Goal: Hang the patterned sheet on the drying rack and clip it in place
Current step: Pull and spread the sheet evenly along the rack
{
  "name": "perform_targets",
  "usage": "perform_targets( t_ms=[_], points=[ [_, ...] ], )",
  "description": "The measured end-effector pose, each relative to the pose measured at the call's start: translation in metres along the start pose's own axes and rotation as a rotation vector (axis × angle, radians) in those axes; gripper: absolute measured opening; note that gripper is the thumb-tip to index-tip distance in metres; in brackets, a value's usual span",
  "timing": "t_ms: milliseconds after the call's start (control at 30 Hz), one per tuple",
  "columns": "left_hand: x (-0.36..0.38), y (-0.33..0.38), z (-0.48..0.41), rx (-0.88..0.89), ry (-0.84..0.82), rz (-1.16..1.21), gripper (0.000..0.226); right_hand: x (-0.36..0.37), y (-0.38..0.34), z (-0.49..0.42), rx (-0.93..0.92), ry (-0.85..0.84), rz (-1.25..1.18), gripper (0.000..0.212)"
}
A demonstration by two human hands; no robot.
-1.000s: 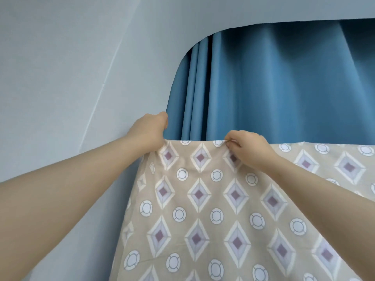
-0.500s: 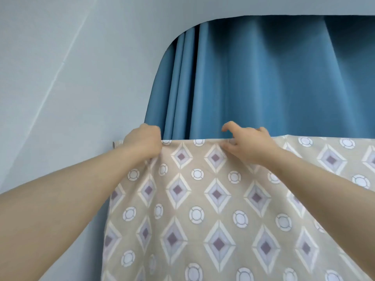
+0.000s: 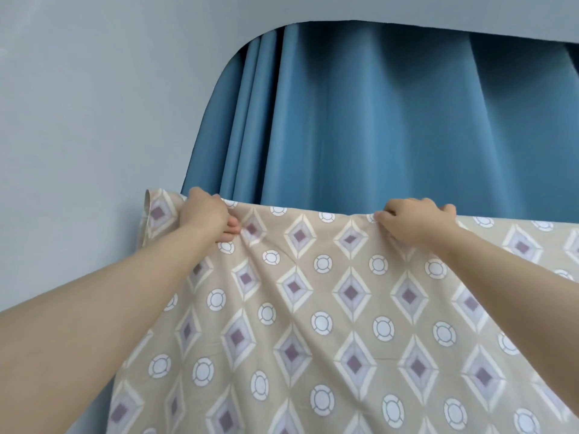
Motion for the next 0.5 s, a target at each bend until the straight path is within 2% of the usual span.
perform_targets(
  t_ms=[100,200,300,367,433,500],
  points=[
    [-0.007,-0.004,-0.001,-0.133,-0.132,-0.138,0.038,-0.003,0.012,-0.001,-0.001,0.049,-0.105,0.033],
    [-0.005,-0.005,-0.008,-0.079,-0.157,-0.139,0.041,-0.005,0.014,0.0,-0.018,0.131,-0.161,0.032],
    [0.019,-0.02,-0.008,0.0,-0.165,-0.169,0.031,0.002,0.011,0.003,-0.062,0.188,-0.085,0.033],
    [0.042,-0.036,-0.002,-0.012,-0.265,-0.172,0.032,0.006,0.009,0.007,-0.086,0.218,-0.038,0.035],
    [0.066,-0.054,0.002,-0.022,-0.36,-0.183,0.02,0.006,0.007,0.01,-0.089,0.237,-0.034,0.035],
    [0.086,-0.067,0.008,-0.025,-0.531,-0.236,0.006,0.007,0.006,0.011,-0.082,0.251,-0.032,0.034]
  ],
)
Point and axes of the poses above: each hand's wrist, its own z-axis away from the middle knuckle, its own x-axis out of the palm, y = z × x, the point moved 1 cm from there along -z, towards the middle knuckle, and after that the axes turned 12 degrees about -z, right-handed, at the moved point
